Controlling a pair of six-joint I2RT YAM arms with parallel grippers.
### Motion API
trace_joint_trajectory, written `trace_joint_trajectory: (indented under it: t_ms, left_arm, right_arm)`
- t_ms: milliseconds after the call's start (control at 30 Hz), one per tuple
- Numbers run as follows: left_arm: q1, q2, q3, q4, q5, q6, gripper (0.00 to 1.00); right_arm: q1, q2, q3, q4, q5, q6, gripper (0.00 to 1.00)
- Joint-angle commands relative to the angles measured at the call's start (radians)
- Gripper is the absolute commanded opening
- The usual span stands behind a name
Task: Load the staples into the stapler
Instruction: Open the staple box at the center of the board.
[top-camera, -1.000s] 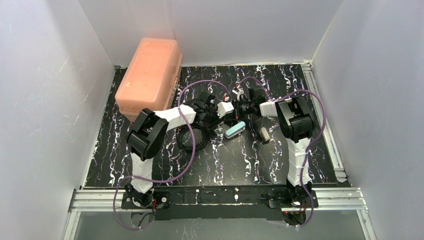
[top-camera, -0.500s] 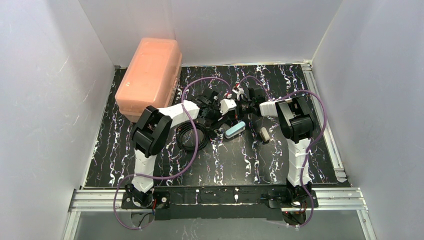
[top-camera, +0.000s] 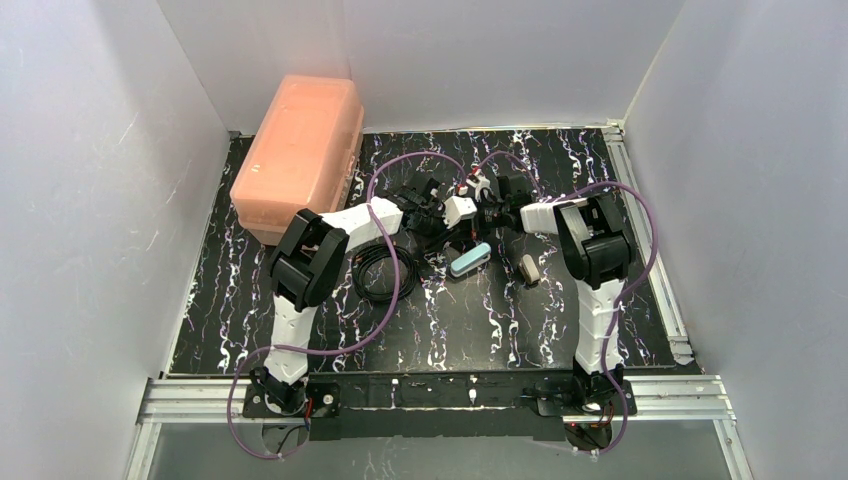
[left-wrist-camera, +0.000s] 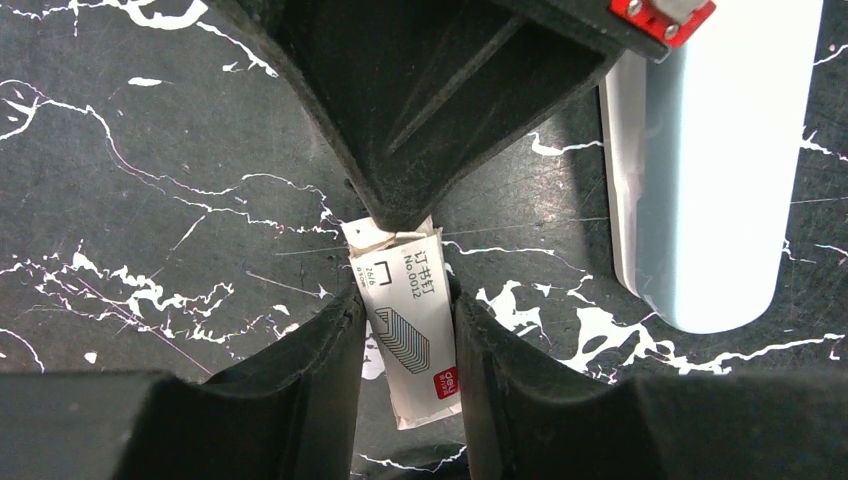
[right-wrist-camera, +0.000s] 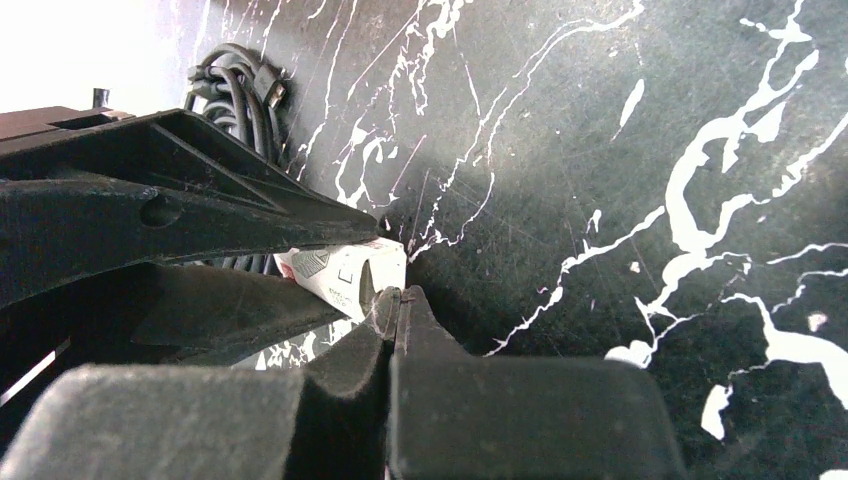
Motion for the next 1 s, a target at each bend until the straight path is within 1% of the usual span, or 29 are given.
trace_joint_trajectory:
  t_ms: [0,133,600,967]
  left_arm:
    - [-0.004,0.032,-0.027,-0.116,-0.006,0.030,0.31]
    - [-0.003,0.025,-0.038,-0.124,-0.014,0.038,0.31]
    - [-0.003,0.026,-0.024,-0.183,-0.011,0.045,0.39]
    - [-0.001,0.045,0.012,-0.217,-0.020,0.049,0.37]
  right_arm:
    - [-0.012,-0.026,-0.031,-0.048,0.124,-0.049,0.01]
    - [-0.013,-0.042,-0.047,-0.045,0.152,-0.049,0.01]
    - [-0.036,-0.069,-0.064,-0.055,0.203,-0.072,0.01]
    - [-0.046,-0.064,-0.070,-0.063,0.202,-0.093,0.01]
